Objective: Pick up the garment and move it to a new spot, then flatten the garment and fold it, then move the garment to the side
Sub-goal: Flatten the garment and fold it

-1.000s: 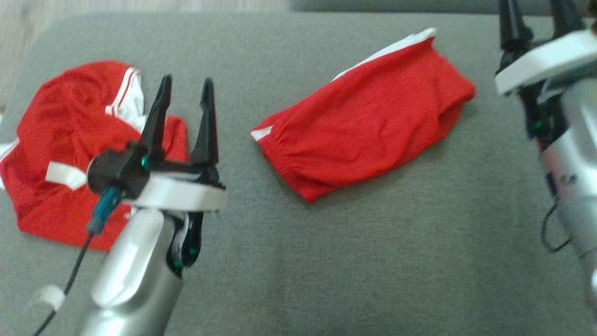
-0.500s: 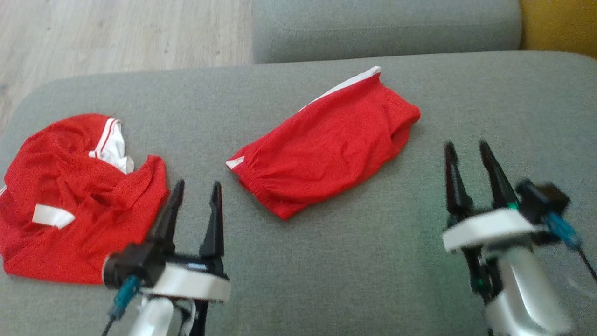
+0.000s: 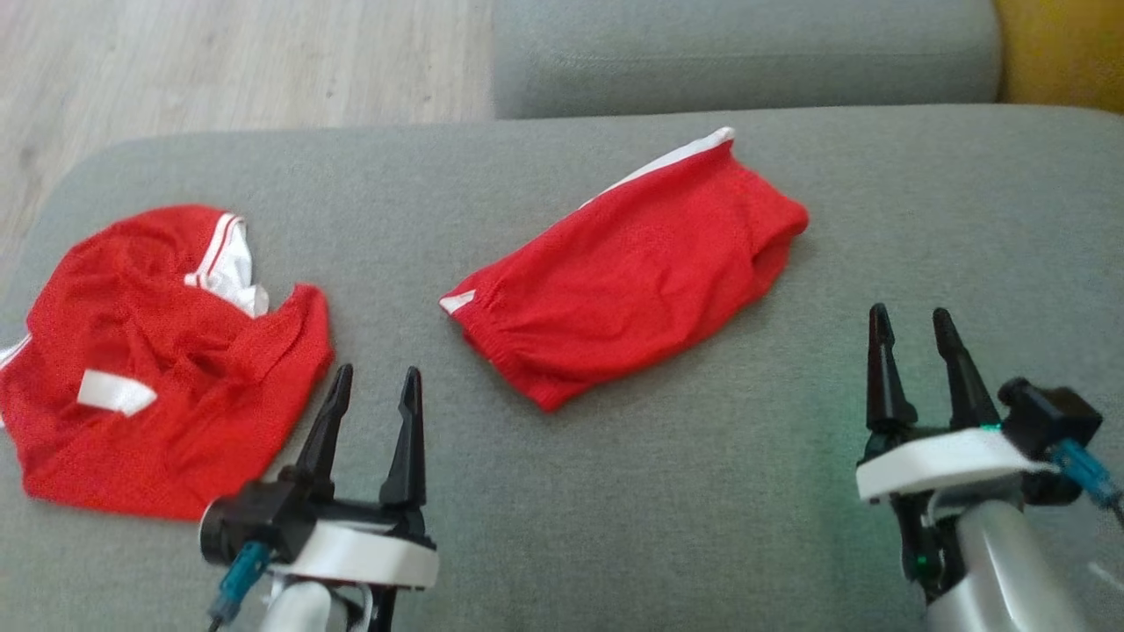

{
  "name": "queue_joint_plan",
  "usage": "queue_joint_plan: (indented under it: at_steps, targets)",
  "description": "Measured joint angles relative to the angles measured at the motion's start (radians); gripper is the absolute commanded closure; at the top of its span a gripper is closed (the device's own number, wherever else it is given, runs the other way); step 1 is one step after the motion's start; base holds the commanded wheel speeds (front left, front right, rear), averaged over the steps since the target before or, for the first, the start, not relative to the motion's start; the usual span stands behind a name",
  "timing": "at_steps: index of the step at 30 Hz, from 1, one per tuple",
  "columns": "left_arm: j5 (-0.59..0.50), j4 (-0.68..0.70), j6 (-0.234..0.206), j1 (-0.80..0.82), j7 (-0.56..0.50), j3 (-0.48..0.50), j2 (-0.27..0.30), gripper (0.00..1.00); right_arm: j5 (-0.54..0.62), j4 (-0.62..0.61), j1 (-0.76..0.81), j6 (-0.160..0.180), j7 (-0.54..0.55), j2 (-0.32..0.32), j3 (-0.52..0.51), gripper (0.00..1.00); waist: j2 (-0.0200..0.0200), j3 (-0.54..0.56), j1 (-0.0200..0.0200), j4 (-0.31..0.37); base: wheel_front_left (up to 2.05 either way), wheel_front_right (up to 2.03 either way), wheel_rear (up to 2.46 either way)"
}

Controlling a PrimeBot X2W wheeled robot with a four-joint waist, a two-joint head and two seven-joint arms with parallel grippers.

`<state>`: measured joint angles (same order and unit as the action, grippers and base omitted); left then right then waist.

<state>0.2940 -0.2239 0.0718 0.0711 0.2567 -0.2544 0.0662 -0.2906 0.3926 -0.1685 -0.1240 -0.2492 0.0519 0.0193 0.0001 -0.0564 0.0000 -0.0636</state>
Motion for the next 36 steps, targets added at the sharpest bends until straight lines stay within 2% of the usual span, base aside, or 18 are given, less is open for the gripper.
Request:
queue_joint_plan:
  at_steps: [9, 15, 19, 23, 27, 32, 33, 34, 35, 36]
  targets:
    - [-0.013, 0.001, 0.018, 0.080, 0.000, -0.022, -0.013, 0.00, -0.071, 0.182, -0.246, 0.000, 0.118, 0.000, -0.116, 0.00, 0.0000, -0.082, 0.0002, -0.073, 0.00, 0.00, 0.00]
    - [-0.009, -0.012, 0.027, 0.114, 0.000, -0.057, -0.016, 0.00, -0.097, 0.403, -0.434, 0.000, 0.193, 0.001, -0.272, 0.00, 0.0000, -0.139, 0.0003, -0.151, 0.00, 0.00, 0.00]
    - [0.016, -0.012, 0.025, 0.125, 0.000, -0.078, -0.017, 0.00, -0.029, 0.549, -0.529, 0.000, 0.228, 0.008, -0.370, 0.00, 0.0000, -0.170, 0.0003, -0.198, 0.00, 0.00, 0.00]
    - [0.030, -0.009, 0.016, 0.138, 0.000, -0.096, -0.017, 0.00, 0.075, 0.685, -0.583, 0.000, 0.250, 0.047, -0.451, 0.00, 0.0000, -0.191, 0.0002, -0.238, 0.00, 0.00, 0.00]
    - [0.036, -0.002, 0.008, 0.139, 0.000, -0.105, -0.018, 0.00, 0.161, 0.756, -0.633, 0.000, 0.250, 0.071, -0.514, 0.00, 0.0000, -0.203, 0.0000, -0.261, 0.00, 0.00, 0.00]
    - [0.041, 0.003, 0.006, 0.151, 0.000, -0.111, -0.018, 0.00, 0.237, 0.811, -0.683, 0.000, 0.260, 0.073, -0.531, 0.00, 0.0000, -0.216, 0.0000, -0.271, 0.00, 0.00, 0.00]
    - [0.041, 0.003, 0.005, 0.151, 0.000, -0.112, -0.018, 0.00, 0.246, 0.814, -0.687, 0.000, 0.260, 0.073, -0.530, 0.24, 0.0000, -0.218, 0.0000, -0.272, 0.00, 0.00, 0.00]
    - [0.041, 0.003, -0.001, 0.151, 0.000, -0.113, -0.018, 0.00, 0.254, 0.817, -0.690, 0.000, 0.260, 0.073, -0.530, 0.75, 0.0000, -0.220, 0.0000, -0.271, 0.00, 0.00, 0.00]
    - [0.041, 0.003, -0.001, 0.151, 0.000, -0.114, -0.018, 0.00, 0.259, 0.819, -0.693, 0.000, 0.258, 0.073, -0.530, 1.00, 0.0000, -0.222, 0.0000, -0.271, 0.00, 0.00, 0.00]
    - [0.041, 0.003, -0.001, 0.151, 0.000, -0.114, -0.018, 0.00, 0.263, 0.821, -0.697, 0.000, 0.254, 0.073, -0.529, 1.00, 0.0000, -0.224, 0.0000, -0.270, 0.00, 0.00, 0.00]
